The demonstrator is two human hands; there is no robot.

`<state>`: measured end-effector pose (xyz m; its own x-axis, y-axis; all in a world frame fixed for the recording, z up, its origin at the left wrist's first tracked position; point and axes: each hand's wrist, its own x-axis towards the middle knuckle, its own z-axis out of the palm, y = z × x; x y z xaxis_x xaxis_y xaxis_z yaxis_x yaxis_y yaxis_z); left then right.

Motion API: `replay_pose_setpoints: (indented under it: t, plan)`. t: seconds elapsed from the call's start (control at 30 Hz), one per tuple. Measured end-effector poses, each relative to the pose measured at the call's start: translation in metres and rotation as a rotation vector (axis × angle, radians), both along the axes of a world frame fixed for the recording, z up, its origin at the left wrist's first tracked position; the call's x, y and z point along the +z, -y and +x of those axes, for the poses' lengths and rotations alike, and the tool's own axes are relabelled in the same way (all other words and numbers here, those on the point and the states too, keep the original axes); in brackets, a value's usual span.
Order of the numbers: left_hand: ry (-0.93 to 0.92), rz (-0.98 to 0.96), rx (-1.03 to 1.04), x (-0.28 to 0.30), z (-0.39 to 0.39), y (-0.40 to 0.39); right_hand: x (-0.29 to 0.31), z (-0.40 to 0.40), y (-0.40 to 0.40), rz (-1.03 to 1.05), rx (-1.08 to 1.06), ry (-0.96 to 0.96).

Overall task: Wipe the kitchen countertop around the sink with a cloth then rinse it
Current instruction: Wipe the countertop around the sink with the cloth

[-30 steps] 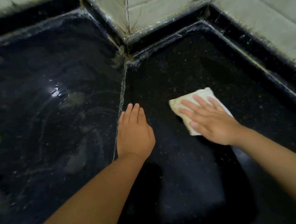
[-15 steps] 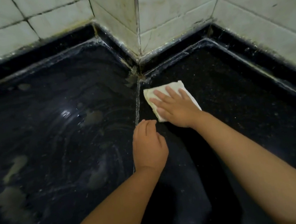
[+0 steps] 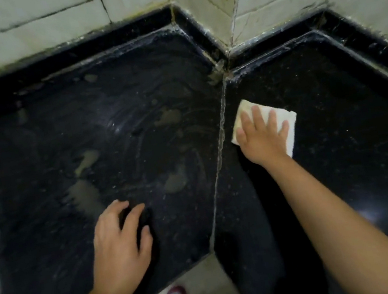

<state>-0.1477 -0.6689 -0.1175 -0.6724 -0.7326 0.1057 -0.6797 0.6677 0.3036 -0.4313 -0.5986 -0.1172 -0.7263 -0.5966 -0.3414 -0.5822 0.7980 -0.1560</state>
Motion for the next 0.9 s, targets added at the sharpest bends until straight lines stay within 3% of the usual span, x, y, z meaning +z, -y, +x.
replay_pose_setpoints:
  t: [0.17, 0.27, 0.37, 0.43, 0.57, 0.7, 0.9]
  plan:
    - [0.035, -0.039, 0.071, -0.005, 0.040, -0.007, -0.009, 0.092, 0.041, -0.072, 0.327, -0.011]
    - [0.041, -0.011, 0.123, -0.004, 0.058, 0.003, -0.015, 0.157, 0.018, -0.146, 0.558, -0.114]
    - [0.046, -0.011, 0.183, -0.004, 0.077, 0.021, -0.020, 0.193, -0.025, -0.100, 0.617, -0.043]
    - [0.070, -0.015, 0.213, -0.005, 0.091, 0.032, -0.018, 0.188, -0.052, -0.119, 0.597, -0.096]
    - [0.123, -0.005, 0.218, -0.011, 0.127, 0.041, -0.001, 0.146, -0.054, 0.054, 0.360, -0.166]
    - [0.168, -0.012, 0.211, -0.011, 0.167, 0.047, 0.009, 0.149, 0.005, 0.110, 0.034, 0.017]
    - [0.238, 0.028, 0.166, -0.012, 0.201, 0.049, -0.019, 0.304, 0.049, -0.151, 0.398, -0.204]
